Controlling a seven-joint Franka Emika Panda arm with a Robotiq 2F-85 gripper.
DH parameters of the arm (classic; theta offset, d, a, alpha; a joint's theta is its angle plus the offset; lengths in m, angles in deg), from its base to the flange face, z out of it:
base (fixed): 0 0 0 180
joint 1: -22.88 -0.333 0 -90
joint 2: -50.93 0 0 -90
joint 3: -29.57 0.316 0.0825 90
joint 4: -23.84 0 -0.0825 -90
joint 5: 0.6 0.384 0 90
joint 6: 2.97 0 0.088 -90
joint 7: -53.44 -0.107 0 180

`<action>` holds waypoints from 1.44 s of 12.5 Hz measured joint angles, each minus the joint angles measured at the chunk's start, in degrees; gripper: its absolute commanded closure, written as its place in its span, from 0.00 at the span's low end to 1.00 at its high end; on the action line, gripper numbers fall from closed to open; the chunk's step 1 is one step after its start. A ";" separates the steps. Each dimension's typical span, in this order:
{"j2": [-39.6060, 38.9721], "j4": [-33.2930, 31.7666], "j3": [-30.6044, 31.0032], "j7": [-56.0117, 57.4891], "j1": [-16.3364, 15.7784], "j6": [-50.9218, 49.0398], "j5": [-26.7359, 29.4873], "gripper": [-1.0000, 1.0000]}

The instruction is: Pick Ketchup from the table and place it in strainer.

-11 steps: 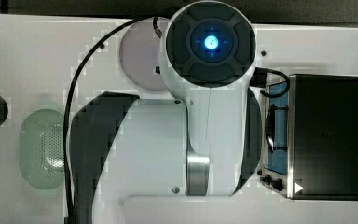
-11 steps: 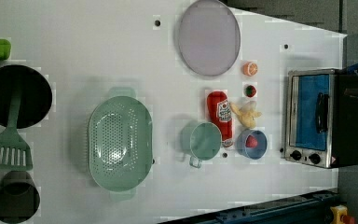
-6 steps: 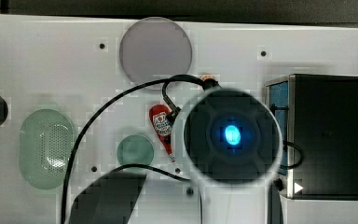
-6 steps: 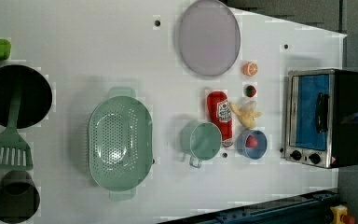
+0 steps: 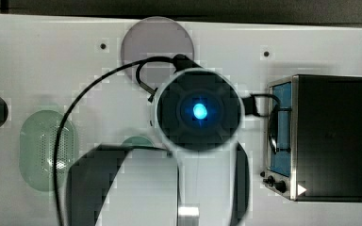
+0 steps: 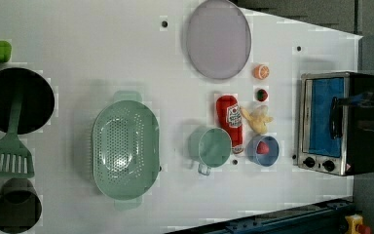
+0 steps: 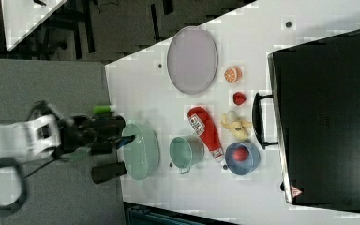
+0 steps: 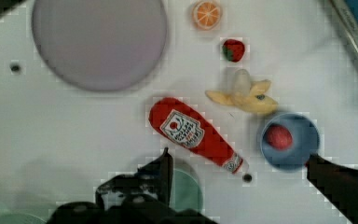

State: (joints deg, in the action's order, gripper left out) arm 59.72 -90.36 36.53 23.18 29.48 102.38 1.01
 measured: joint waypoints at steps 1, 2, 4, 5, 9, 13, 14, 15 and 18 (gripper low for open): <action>-2.15 -1.85 0.19 5.01 -0.10 2.34 0.00 0.00; -4.20 -4.08 0.49 10.35 -0.02 4.74 0.00 0.00; -8.56 -8.56 1.74 20.65 0.44 11.33 -0.62 0.00; -10.76 -10.46 1.86 25.29 0.09 14.25 -0.72 0.00; -13.54 -17.63 2.63 36.43 -0.36 24.91 -0.70 0.00; -18.30 -17.85 3.92 39.00 0.08 32.13 -0.65 0.00; -20.02 -17.85 3.81 39.00 0.02 32.66 -0.86 0.00; -22.20 -17.51 3.83 39.03 0.13 33.70 -0.74 0.00; -27.92 -17.74 3.32 39.08 0.02 36.64 -1.11 0.00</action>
State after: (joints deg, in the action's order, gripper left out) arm 31.80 -108.10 39.85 62.26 29.50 139.01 -0.10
